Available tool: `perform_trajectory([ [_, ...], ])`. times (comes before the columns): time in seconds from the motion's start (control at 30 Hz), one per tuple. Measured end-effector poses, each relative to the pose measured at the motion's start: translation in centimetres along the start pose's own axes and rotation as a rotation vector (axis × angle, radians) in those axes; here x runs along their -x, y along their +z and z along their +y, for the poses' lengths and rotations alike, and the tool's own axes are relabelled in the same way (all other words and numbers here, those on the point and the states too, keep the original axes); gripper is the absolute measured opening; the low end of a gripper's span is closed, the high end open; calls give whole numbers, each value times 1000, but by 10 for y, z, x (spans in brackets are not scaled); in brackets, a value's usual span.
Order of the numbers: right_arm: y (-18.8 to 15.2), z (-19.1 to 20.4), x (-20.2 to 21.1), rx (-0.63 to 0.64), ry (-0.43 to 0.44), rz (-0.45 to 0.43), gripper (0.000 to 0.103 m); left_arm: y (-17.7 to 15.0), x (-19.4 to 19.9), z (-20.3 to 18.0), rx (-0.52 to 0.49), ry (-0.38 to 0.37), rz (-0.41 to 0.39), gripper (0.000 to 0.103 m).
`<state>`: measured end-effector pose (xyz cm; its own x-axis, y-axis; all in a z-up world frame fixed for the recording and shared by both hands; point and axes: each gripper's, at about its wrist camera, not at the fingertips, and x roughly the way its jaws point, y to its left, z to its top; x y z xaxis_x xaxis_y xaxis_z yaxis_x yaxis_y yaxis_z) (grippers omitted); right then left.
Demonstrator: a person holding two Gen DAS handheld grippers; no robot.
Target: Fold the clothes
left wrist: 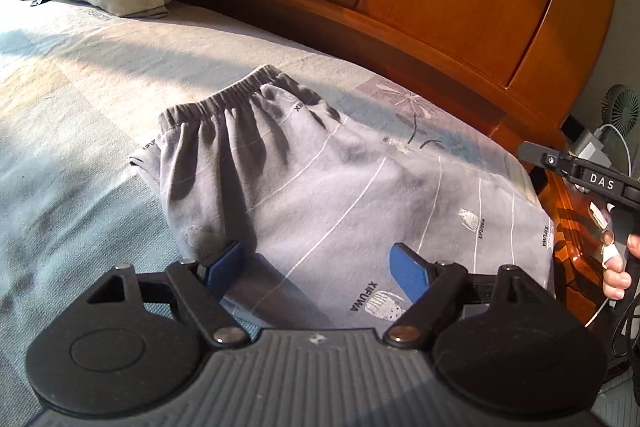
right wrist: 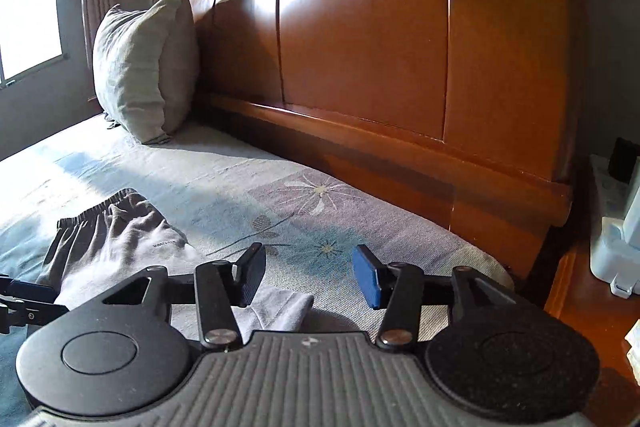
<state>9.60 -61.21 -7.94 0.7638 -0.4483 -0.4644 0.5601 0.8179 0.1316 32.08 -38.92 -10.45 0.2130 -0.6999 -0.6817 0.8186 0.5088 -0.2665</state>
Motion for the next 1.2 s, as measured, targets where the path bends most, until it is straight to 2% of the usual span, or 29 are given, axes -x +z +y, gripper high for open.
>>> perform_trajectory([
  [0.07, -3, 9, 4, 53, 91, 3, 54, 1, 2, 3, 3, 23, 2, 80],
  [0.1, -6, 15, 1, 83, 115, 28, 54, 6, 5, 2, 12, 4, -13, 80],
  [0.17, -14, 19, -9, 85, 113, 100, 53, 18, 10, -5, 19, -58, -50, 80],
  [0.2, -18, 18, -13, 69, 88, 134, 48, 26, 8, -13, 6, -96, -63, 80],
  [0.23, -21, 18, -10, 57, 71, 138, 43, 33, 5, -22, -9, -134, -74, 80],
  [0.37, -24, 24, 20, 44, 129, 64, 43, 50, -29, -58, -45, -276, -40, 80],
  [0.47, -37, 28, 14, 64, 132, 126, 43, 48, -64, -64, -17, -240, 64, 81],
  [0.5, -45, 26, 9, 59, 114, 153, 41, 46, -66, -63, -14, -229, 55, 80],
  [0.53, -51, 23, 9, 59, 113, 145, 39, 44, -66, -61, -12, -219, 38, 81],
  [0.6, -55, 22, 16, 62, 118, 119, 39, 50, -60, -63, 14, -194, 61, 81],
  [0.7, -51, 25, 27, 78, 103, 88, 40, 62, -48, -76, -21, -215, 29, 81],
  [0.77, -49, 29, 31, 103, 121, 55, 41, 67, -54, -84, -59, -203, 16, 84],
  [0.8, -51, 30, 28, 101, 124, 68, 42, 70, -57, -88, -79, -195, 10, 84],
  [0.83, -53, 30, 23, 89, 111, 97, 42, 71, -67, -90, -87, -159, 19, 84],
  [0.9, -59, 28, 19, 63, 107, 104, 42, 71, -94, -82, -68, -47, 94, 81],
  [0.93, -62, 26, 20, 48, 111, 101, 42, 71, -95, -81, -70, -38, 96, 82],
  [1.03, -61, 21, 22, 18, 132, 110, 42, 72, -85, -82, -76, -41, 90, 83],
  [1.2, -61, 18, 23, 19, 153, 116, 43, 49, -28, -93, -117, -128, 61, 85],
])
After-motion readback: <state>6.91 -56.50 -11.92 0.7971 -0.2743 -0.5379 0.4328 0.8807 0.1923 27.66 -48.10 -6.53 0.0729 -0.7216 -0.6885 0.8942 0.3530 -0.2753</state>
